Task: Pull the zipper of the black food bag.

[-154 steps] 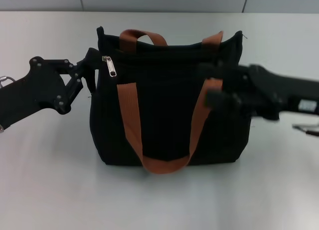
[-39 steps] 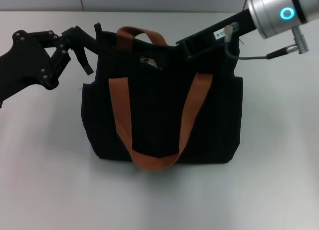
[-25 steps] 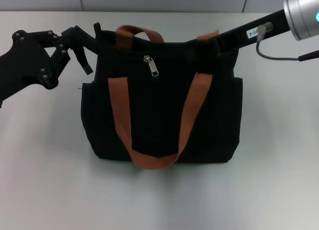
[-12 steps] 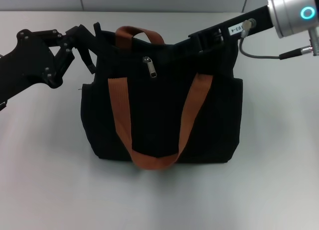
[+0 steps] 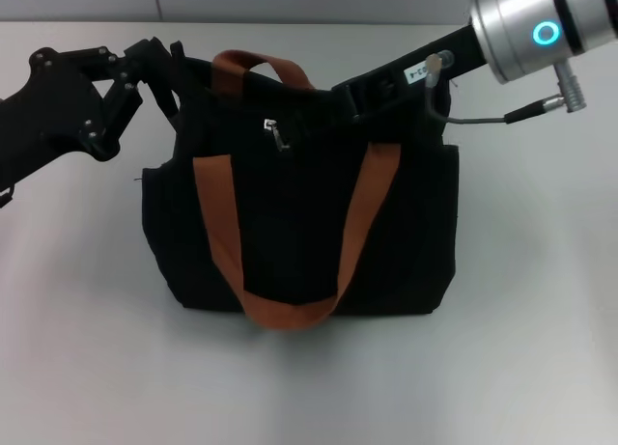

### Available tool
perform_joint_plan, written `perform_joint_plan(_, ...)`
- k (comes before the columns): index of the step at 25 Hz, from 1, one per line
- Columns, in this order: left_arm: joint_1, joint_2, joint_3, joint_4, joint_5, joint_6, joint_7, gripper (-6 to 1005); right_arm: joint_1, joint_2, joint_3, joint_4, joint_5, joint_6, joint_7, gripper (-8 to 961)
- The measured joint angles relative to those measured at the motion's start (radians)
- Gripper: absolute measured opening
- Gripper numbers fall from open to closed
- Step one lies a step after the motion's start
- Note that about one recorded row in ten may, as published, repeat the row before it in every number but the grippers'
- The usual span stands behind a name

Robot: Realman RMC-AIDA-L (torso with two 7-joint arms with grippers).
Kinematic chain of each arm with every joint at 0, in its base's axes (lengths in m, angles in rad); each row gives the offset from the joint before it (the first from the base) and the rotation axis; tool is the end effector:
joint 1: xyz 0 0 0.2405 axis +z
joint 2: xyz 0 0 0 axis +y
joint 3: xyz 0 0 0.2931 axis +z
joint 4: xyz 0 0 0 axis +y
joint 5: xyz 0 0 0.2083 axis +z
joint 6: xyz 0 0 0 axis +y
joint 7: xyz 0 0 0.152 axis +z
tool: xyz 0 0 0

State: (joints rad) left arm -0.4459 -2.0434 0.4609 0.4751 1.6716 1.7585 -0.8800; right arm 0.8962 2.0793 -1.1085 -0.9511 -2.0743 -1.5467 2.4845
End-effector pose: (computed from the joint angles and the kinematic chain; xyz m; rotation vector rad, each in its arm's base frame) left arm -0.2971 0.3235 0.0273 -2.2743 -0.1616 -1.1187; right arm 0.1038 0.4111 -0.0446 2.8681 -1.1631 -0.2722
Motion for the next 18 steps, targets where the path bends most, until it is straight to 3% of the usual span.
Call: perform_joint_plan(18, -0.025, -0.009, 0.004, 0.001, -0.005, 0.004, -0.002, 84, 0.018, 0.005, -0.051, 0.058, 0.072, 0.062, 0.005, 307)
